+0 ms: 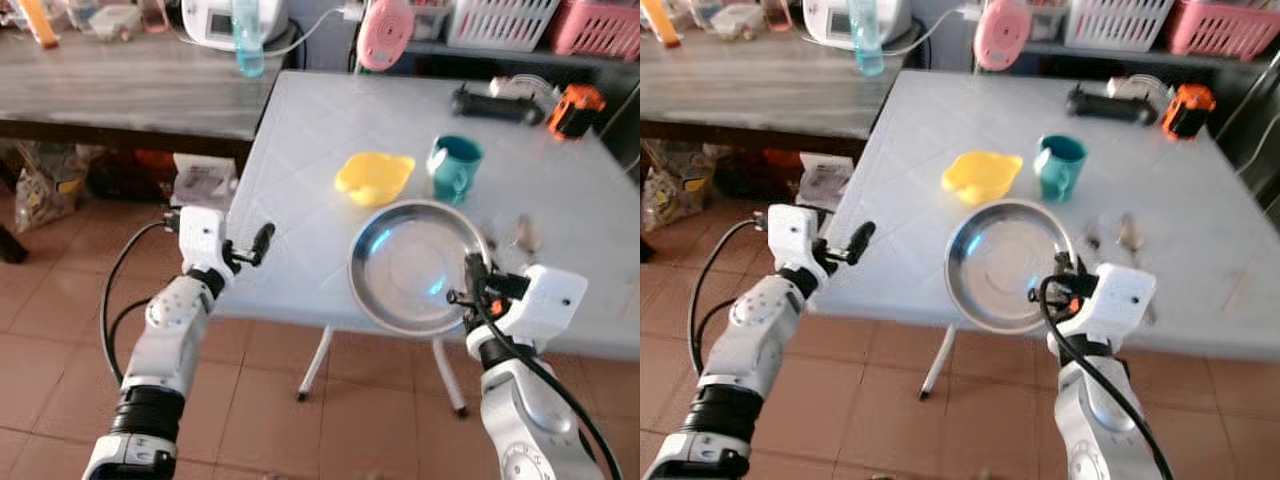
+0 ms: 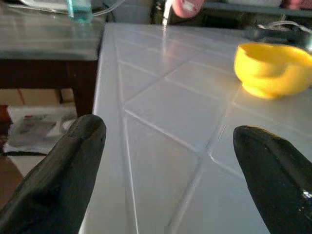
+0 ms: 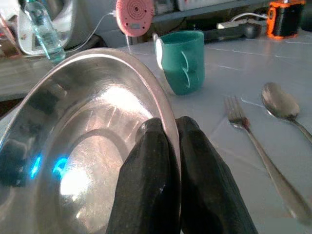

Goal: Setting the table

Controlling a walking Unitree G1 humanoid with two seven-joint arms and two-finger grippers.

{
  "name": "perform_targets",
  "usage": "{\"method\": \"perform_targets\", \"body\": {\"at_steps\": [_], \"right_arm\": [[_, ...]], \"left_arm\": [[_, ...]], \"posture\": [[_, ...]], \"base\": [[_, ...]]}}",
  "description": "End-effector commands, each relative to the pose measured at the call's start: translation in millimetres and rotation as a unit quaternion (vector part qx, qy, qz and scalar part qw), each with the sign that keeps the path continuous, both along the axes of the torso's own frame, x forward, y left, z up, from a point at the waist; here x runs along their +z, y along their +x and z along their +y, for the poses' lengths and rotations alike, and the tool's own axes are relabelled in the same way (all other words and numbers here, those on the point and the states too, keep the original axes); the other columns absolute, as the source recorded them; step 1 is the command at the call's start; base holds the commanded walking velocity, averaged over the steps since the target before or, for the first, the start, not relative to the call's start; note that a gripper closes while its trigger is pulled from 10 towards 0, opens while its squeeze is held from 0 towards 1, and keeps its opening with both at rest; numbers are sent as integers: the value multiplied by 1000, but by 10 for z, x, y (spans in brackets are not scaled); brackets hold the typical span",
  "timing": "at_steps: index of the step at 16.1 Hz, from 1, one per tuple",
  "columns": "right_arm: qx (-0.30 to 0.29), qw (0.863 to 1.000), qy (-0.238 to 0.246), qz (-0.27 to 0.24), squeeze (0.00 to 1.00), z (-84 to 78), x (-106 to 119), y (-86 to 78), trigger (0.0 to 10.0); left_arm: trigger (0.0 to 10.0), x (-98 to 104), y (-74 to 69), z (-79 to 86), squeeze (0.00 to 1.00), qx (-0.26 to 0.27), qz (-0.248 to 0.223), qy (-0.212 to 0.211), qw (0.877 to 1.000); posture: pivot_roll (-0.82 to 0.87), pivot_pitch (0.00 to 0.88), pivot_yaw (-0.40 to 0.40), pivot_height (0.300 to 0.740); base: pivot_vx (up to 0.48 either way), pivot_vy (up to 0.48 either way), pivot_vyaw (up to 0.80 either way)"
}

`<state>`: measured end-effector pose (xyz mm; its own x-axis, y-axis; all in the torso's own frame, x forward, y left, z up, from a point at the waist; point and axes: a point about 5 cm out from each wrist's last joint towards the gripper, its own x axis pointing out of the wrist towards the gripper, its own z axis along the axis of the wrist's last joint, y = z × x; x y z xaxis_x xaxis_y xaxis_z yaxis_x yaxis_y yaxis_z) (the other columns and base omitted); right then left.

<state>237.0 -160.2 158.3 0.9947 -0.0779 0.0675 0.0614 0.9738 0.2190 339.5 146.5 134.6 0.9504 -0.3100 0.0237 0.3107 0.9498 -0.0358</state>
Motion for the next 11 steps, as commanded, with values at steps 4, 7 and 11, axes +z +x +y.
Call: {"method": "perform_targets", "body": {"at_steps": [4, 7, 11], "right_arm": [[-2, 1000, -2, -25, 0, 8, 92, -3, 10000], [-1, 1000, -2, -27, 0, 13, 94, -1, 10000], [1, 1000, -3, -31, 0, 22, 99, 3, 10000]], "left_arm": [[10000, 10, 0, -23, 0, -4, -7, 6, 1000], [10000, 6, -3, -25, 0, -4, -8, 7, 1000], [10000, -7, -17, -73, 0, -4, -15, 4, 1000]], "posture": [[15, 101, -11, 740], [17, 100, -11, 740], [19, 92, -15, 740]], "base": [[0, 480, 0], [0, 480, 0], [0, 480, 0]]}}
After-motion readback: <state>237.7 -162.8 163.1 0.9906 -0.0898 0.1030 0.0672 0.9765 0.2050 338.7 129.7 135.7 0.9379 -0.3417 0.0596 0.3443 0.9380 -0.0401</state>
